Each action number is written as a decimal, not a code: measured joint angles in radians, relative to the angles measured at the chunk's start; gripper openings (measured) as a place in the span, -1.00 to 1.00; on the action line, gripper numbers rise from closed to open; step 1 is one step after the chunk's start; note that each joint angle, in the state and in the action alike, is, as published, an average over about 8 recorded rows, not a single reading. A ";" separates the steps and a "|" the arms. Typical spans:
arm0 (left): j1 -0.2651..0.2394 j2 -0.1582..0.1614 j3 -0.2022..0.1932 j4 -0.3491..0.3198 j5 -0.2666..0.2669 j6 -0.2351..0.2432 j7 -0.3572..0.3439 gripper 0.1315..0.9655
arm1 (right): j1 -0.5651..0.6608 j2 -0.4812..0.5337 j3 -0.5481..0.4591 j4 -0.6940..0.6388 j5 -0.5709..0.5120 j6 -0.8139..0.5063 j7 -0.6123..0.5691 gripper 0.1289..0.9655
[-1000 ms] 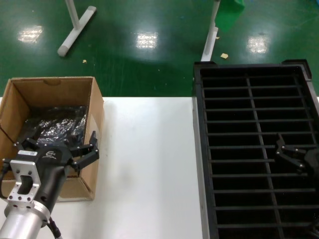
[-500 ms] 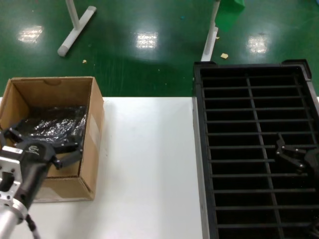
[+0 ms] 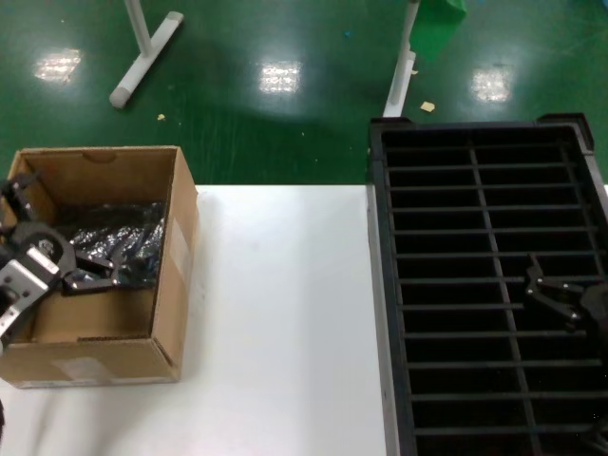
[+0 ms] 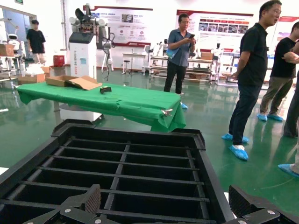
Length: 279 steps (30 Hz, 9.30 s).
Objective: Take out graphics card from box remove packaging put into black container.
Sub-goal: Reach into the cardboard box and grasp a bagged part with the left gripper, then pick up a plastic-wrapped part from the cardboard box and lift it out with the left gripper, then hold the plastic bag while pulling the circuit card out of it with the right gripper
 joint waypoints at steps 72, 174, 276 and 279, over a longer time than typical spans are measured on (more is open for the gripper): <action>-0.509 -0.122 0.426 0.600 0.241 0.181 0.444 1.00 | 0.000 0.000 0.000 0.000 0.000 0.000 0.000 1.00; -0.539 -0.133 0.265 0.694 0.080 0.241 0.702 -0.97 | 0.000 0.000 0.000 0.000 0.000 0.000 0.000 1.00; -0.036 -0.538 0.252 -0.670 0.381 0.383 -0.847 -0.97 | -0.121 0.120 0.121 -0.025 0.267 -0.781 -0.307 0.31; -0.013 -0.550 0.236 -0.670 0.358 0.374 -0.826 -0.97 | -0.110 0.141 0.113 -0.027 0.271 -0.808 -0.317 0.13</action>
